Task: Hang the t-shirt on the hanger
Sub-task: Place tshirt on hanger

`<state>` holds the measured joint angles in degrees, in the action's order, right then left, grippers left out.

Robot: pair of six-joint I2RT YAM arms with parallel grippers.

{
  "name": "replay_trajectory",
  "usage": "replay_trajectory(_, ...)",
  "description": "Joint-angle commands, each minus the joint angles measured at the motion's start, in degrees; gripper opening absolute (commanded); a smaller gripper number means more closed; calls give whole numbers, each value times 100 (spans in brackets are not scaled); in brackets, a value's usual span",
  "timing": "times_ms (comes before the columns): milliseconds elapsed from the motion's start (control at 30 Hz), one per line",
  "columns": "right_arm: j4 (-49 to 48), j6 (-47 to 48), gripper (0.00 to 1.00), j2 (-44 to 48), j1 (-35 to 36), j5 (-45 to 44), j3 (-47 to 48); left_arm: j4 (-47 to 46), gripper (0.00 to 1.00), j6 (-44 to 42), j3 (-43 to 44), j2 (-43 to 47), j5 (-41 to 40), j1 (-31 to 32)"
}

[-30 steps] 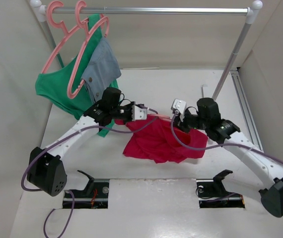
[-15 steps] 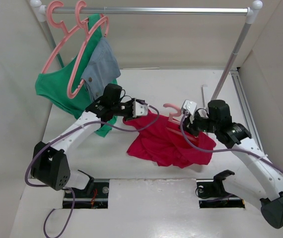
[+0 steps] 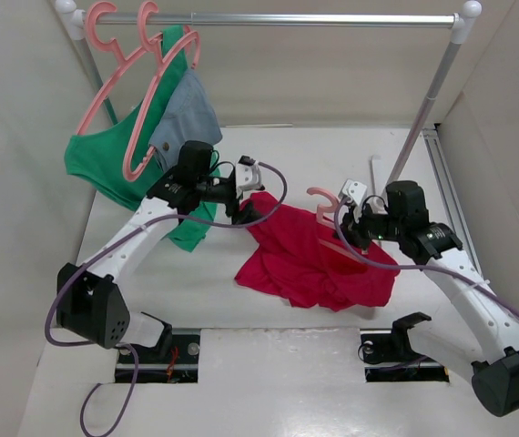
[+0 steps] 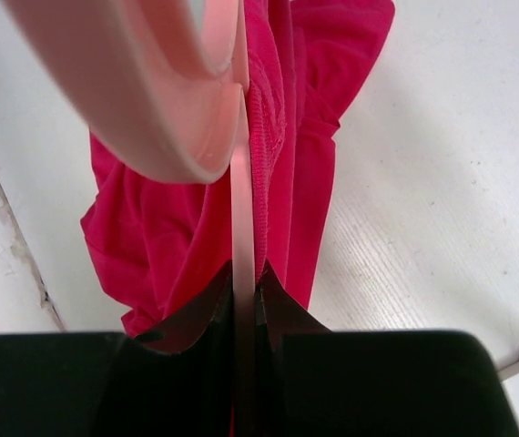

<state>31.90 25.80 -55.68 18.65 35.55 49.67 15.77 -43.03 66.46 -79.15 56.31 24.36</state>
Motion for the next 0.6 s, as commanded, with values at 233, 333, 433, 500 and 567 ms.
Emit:
replay_trajectory(233,-843,-321,0,-75,270,136,87,-401,78,1219,1993,-293,872,754)
replay_trajectory(333,-975,-374,0,-127,332,75,87,-223,80,893,2205,-355,741,1026)
replay_trajectory(433,-1098,-427,0,-189,393,75,35,-66,81,709,2433,-486,216,1369)
replay_trajectory(500,-1098,-427,0,-241,446,75,34,127,81,515,2495,-680,-67,1518)
replay_trajectory(567,-1098,-427,0,-242,446,22,86,442,80,261,2565,-803,-138,1581)
